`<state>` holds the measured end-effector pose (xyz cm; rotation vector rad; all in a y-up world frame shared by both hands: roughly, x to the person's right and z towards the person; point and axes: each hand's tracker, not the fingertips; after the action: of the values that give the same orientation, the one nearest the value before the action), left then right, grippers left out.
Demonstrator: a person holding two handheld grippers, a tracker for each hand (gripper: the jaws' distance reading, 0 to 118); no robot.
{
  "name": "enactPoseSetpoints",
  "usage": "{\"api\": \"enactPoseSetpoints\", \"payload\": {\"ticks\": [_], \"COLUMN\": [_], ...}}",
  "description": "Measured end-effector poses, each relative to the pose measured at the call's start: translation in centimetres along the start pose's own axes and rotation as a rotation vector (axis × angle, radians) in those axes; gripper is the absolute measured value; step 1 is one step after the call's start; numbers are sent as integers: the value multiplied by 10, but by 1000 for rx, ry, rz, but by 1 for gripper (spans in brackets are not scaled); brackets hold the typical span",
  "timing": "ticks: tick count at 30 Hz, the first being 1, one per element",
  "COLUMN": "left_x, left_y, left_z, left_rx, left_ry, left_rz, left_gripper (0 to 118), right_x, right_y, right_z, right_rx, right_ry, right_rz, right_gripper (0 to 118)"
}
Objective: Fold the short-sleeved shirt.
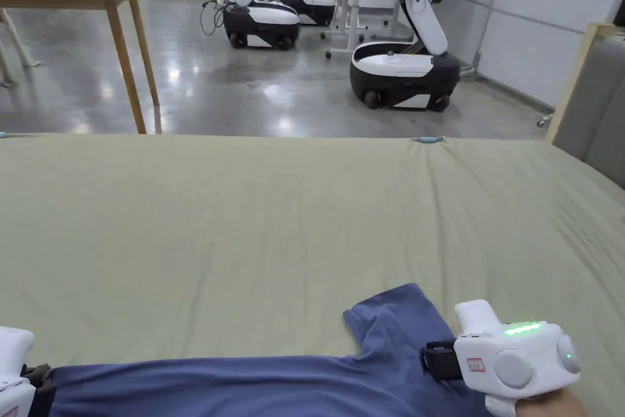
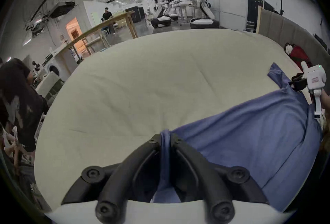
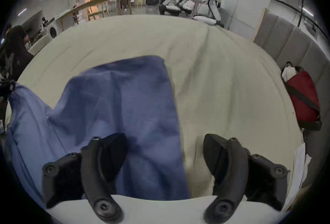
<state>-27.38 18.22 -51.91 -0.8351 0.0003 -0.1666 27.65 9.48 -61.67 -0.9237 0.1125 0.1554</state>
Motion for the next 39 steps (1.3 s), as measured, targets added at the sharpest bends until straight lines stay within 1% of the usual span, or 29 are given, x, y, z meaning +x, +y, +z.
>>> {"api": "enactPoseSetpoints", "payload": {"ticks": [1,2,3,4,5,6,7,8,10,11,12,13,14,15,16,20,22,25,27,30,32,34,35,36,37,38,39], "left_x": [-1,2,3,3,3,7,8,8,9,8,7,6,3,2,2,-6,-10,-17,-20,-24,-21,-12,-10,-8,-5,0,4], "left_y": [1,-1,-1,-1,-1,-3,-3,-4,-5,-6,-6,-6,-6,-7,-8,-33,-55,-102,-135,-183,-206,-215,-216,-215,-211,-203,-195], "left_z": [-1,0,-1,-2,-4,0,0,0,7,15,23,32,45,60,74,137,160,185,189,183,179,178,178,180,184,192,203], "left_rx": [1,5,5,5,1,4,3,2,6,19,31,43,75,101,119,204,210,185,137,47,-6,-18,-15,0,23,57,133], "left_ry": [1,2,4,5,3,4,3,6,14,24,24,18,14,11,14,-9,-21,-65,-65,-86,-90,-78,-66,-30,24,101,134], "left_rz": [0,0,5,7,10,12,14,17,19,29,38,46,54,54,50,82,94,171,198,245,251,220,207,186,162,130,113], "left_gripper": [7,7,7,7,7,7,7,7,7,7,7,7,7,7,7,7,7,7,7,7,7,8,10,22,60,89,102], "right_x": [-1,-1,-6,-10,-13,-14,-13,-11,-5,-3,-1,0,-3,-4,-5,-7,-8,-15,-19,-25,-30,-32,-33,-33,-34,-37,-42], "right_y": [1,2,1,1,-1,-1,-1,0,1,2,3,3,2,-1,-4,-40,-67,-119,-159,-210,-231,-238,-238,-234,-227,-217,-207], "right_z": [5,8,12,14,17,18,20,23,36,47,64,79,101,124,143,231,263,286,287,275,266,258,259,263,268,278,287], "right_rx": [0,-9,-4,7,-5,-25,-24,-32,4,45,70,90,140,179,211,338,352,349,301,187,150,134,138,147,162,201,247], "right_ry": [-3,21,15,-7,-8,1,5,16,33,17,60,76,54,54,66,101,100,72,45,80,68,66,63,56,55,20,-3], "right_rz": [1,-8,4,49,69,75,72,69,40,18,0,-3,20,50,57,41,39,48,44,-12,-20,-39,-43,-45,-47,-35,-23], "right_gripper": [84,73,59,33,14,6,3,2,2,2,2,2,2,2,2,2,2,2,2,2,2,2,3,8,30,57,83]}}
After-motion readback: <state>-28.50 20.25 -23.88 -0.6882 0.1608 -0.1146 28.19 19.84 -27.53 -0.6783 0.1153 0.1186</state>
